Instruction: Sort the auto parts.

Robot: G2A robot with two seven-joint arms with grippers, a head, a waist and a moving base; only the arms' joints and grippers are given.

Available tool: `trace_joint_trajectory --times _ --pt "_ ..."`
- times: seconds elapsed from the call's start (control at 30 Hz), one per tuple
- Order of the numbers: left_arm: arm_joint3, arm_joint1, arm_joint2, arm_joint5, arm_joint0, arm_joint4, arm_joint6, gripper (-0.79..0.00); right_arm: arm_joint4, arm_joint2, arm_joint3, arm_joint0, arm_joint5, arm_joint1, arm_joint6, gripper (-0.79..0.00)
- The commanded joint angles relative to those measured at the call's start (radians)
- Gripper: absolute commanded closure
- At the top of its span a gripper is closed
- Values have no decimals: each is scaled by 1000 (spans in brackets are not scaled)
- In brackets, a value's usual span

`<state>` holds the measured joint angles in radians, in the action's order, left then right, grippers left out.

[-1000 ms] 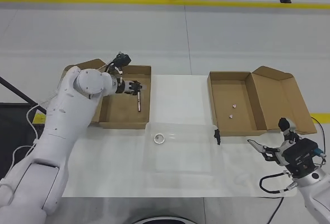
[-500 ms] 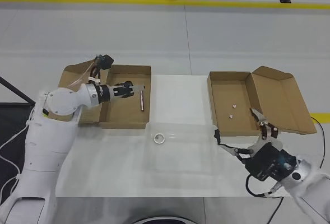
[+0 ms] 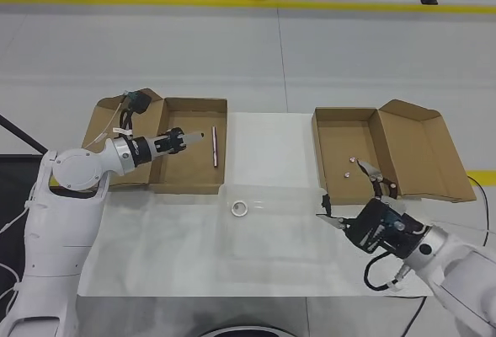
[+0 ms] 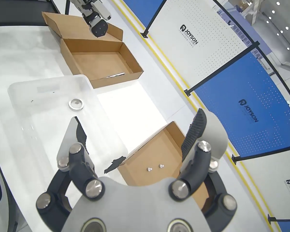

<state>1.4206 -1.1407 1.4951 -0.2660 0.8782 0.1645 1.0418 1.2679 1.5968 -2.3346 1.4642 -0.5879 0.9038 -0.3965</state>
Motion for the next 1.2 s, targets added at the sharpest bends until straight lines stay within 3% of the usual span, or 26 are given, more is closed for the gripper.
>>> trace_joint_trajectory --times 0.0,0.13,0.23,0.43,0.6,1.17 --pt "0 0 0 0 0 0 0 -785 2 -19 -15 -3 -11 0 4 -785" --pt "0 0 0 0 0 0 0 -785 -33 -96 -15 -51 31 6 -94 -785" --pt "0 0 0 0 0 0 0 -785 -97 -175 -15 -125 85 13 -260 -785" --pt "0 0 0 0 0 0 0 -785 -264 -361 23 -333 297 39 -661 -785" --pt "0 0 0 0 0 0 0 -785 -322 -515 103 -510 388 68 -845 -785" --pt "0 0 0 0 0 0 0 -785 -322 -515 103 -510 388 68 -845 -785"
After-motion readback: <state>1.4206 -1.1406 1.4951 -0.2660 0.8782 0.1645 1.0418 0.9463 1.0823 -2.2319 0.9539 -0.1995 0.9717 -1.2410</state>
